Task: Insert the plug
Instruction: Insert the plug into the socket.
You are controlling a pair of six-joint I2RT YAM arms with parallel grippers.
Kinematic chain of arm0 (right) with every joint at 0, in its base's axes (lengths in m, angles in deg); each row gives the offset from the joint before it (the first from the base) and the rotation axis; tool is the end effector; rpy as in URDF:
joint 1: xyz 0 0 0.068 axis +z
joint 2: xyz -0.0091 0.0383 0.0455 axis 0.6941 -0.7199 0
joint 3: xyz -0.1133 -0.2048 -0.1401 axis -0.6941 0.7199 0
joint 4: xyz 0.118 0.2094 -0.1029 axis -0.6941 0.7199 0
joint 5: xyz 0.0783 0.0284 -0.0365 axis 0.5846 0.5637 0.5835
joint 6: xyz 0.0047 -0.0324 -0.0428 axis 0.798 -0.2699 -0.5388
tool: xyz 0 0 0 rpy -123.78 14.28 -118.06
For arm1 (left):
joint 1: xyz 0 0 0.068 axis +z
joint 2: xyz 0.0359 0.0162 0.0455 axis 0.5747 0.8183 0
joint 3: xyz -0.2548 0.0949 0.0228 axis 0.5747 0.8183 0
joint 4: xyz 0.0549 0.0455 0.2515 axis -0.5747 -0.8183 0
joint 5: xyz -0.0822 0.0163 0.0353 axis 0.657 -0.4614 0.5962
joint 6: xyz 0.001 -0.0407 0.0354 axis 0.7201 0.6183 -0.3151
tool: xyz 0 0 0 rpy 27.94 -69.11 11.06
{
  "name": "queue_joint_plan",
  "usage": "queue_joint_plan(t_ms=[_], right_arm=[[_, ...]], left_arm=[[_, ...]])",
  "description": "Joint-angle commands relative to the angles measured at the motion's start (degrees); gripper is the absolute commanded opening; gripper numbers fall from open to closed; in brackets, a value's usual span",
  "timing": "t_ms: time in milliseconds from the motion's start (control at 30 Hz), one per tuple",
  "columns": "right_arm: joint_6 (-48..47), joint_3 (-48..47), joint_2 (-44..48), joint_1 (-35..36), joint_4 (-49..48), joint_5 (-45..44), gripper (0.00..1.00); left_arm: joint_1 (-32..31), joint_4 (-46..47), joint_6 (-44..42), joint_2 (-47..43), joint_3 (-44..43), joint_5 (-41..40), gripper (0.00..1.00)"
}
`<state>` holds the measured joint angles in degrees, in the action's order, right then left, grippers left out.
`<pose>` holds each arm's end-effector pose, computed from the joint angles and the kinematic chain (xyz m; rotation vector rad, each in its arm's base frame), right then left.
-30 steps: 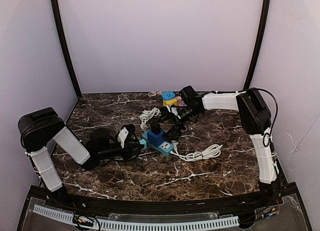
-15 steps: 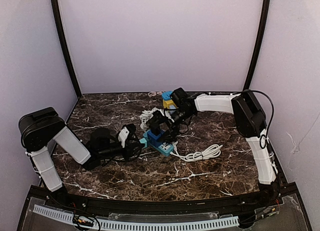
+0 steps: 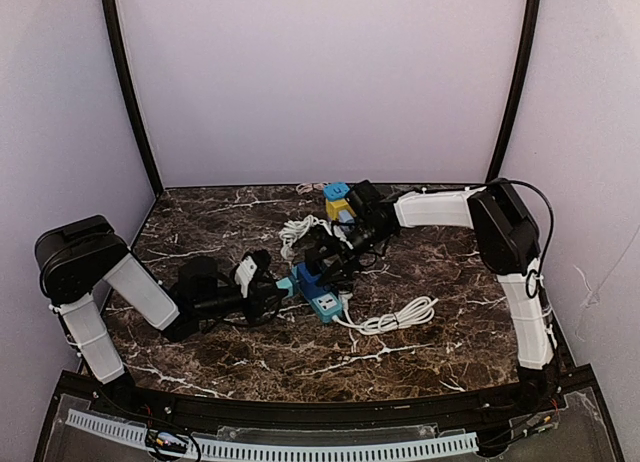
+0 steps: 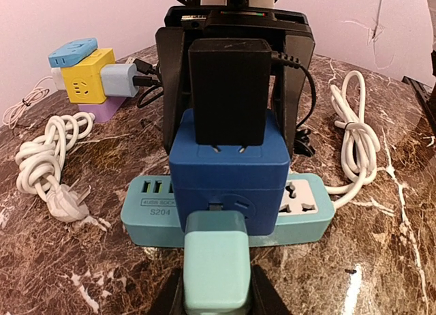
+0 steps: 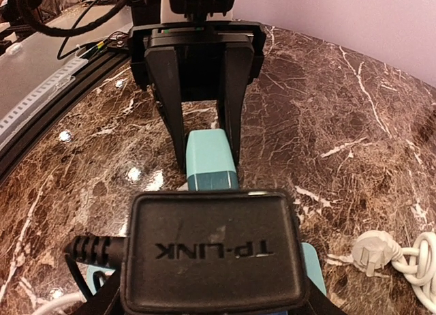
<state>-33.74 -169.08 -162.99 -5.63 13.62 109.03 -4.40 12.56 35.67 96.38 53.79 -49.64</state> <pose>0.3542 0.3195 0.1544 -1.9004 1.1977 1.1667 0.2147 -0.1905 0.1242 0.8899 1.5727 -0.6946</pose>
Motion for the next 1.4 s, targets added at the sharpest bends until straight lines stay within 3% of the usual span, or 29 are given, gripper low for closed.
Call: queue_joint_plan(t_ms=[0, 133, 300, 500, 767, 1033, 1167, 1367], right_arm=[[9.06, 9.78, 5.58, 0.87, -7.03, -1.22, 0.53], [11.16, 14.97, 8.31, 0.93, -12.07, -2.29, 0.50], [11.93, 13.89, 7.57, 0.93, -12.18, -2.80, 0.47], [15.62, 13.10, 7.08, 0.96, -13.99, -4.89, 0.42], [18.28, 17.68, 8.99, 1.54, -19.32, -5.18, 0.40], [18.25, 18.34, 9.14, 1.62, -20.41, -5.05, 0.39], [18.65, 17.70, 8.66, 1.95, -20.50, -4.76, 0.39], [18.79, 17.57, 7.59, 3.57, -20.71, -3.18, 0.35]], left_arm=[[1.16, 1.22, -2.81, -1.85, 0.79, 4.29, 0.01], [2.86, 1.46, -3.88, -1.13, 0.14, 8.08, 0.01], [3.61, 4.13, -6.97, 0.64, -0.75, 11.94, 0.01], [3.29, 4.28, -3.12, 2.26, -1.59, 15.12, 0.01], [2.32, 3.35, -3.99, 3.15, -2.81, 8.53, 0.01], [2.33, 1.83, -6.68, 4.38, -4.05, 7.31, 0.01], [2.31, 2.36, -9.86, 5.05, -4.28, 11.00, 0.01], [2.05, 3.97, -6.20, 7.61, -6.87, 11.95, 0.01]])
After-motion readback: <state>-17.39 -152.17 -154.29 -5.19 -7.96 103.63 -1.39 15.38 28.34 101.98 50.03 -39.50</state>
